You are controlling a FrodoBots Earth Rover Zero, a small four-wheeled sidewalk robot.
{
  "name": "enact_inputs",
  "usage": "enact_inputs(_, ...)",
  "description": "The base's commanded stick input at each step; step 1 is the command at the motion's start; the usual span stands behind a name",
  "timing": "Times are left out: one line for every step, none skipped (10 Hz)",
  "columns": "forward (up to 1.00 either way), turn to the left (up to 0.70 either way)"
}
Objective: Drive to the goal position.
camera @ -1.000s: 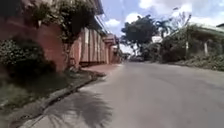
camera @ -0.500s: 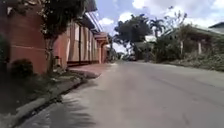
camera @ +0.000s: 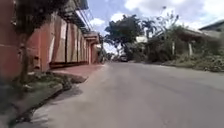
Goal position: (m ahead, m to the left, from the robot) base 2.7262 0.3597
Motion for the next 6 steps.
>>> enact_inputs(1.00,0.00)
enact_inputs(1.00,0.00)
enact_inputs(1.00,0.00)
enact_inputs(1.00,0.00)
enact_inputs(1.00,0.00)
enact_inputs(1.00,0.00)
